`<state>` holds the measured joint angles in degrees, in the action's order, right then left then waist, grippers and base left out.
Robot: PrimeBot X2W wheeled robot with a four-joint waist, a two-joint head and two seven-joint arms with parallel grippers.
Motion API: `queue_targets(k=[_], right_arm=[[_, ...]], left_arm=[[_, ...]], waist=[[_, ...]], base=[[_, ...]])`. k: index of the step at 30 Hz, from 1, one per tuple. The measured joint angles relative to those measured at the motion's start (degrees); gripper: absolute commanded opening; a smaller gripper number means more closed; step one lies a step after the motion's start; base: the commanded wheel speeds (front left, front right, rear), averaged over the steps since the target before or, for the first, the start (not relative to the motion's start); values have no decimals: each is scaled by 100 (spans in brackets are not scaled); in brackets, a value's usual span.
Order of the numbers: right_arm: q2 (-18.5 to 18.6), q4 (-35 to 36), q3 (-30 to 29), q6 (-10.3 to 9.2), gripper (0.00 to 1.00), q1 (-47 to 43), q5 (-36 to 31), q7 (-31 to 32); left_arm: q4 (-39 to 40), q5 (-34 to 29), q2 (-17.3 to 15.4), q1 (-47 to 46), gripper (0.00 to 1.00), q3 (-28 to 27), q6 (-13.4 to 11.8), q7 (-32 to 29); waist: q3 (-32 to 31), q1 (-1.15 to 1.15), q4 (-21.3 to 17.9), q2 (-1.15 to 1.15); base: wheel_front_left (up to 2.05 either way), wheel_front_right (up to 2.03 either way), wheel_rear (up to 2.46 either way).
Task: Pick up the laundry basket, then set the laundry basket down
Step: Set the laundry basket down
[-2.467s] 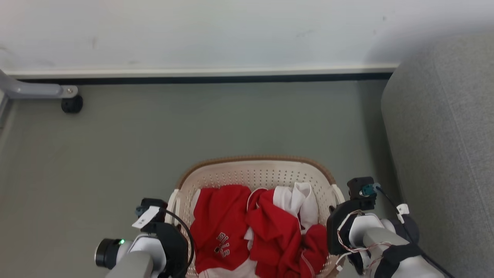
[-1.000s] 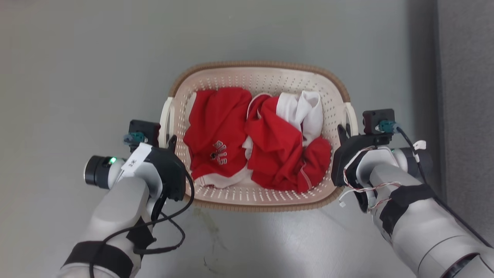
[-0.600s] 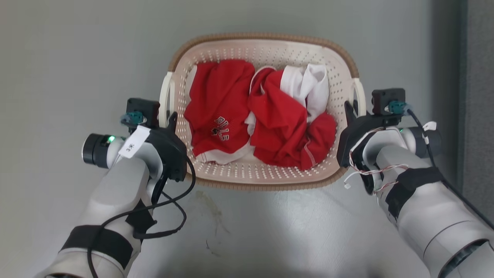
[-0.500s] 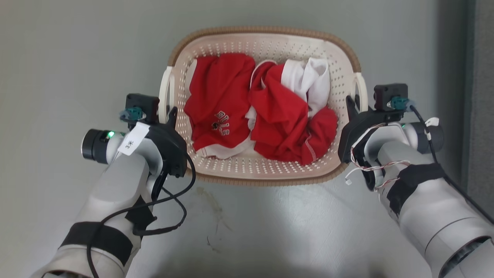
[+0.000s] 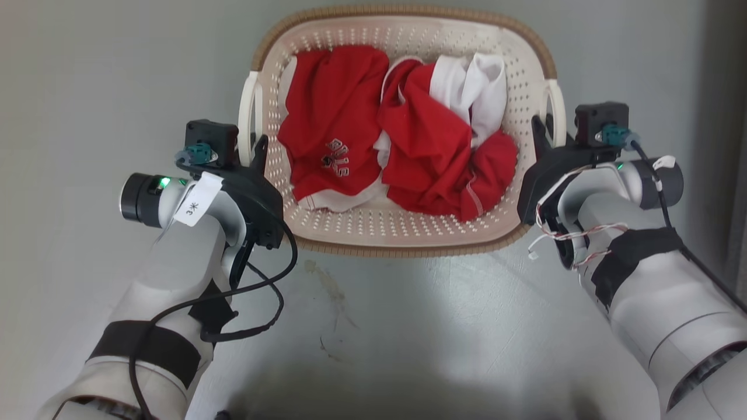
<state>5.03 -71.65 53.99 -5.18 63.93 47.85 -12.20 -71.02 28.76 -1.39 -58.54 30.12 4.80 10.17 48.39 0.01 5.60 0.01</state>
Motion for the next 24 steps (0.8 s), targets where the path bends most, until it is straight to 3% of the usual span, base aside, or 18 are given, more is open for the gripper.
queue_targets(k=[2, 3, 4, 24], right_arm=[[5, -1, -1, -12, 0, 35, -5, -23], [7, -2, 9, -12, 16, 38, -35, -35], [9, -2, 16, -13, 100, 40, -59, -48], [121, -38, -65, 65, 100, 131, -49, -156]], left_arm=[[1, 7, 0, -15, 0, -3, 0, 27], [0, 43, 1, -24, 0, -32, -31, 35], [0, 60, 8, -32, 100, -49, -35, 56], [279, 269, -7, -135, 100, 188, -78, 203]], waist=[[48, 0, 13, 0], [71, 0, 18, 0], [96, 0, 23, 0], [222, 0, 92, 0]], base=[[0, 0, 0], [0, 0, 0], [0, 0, 0], [0, 0, 0]])
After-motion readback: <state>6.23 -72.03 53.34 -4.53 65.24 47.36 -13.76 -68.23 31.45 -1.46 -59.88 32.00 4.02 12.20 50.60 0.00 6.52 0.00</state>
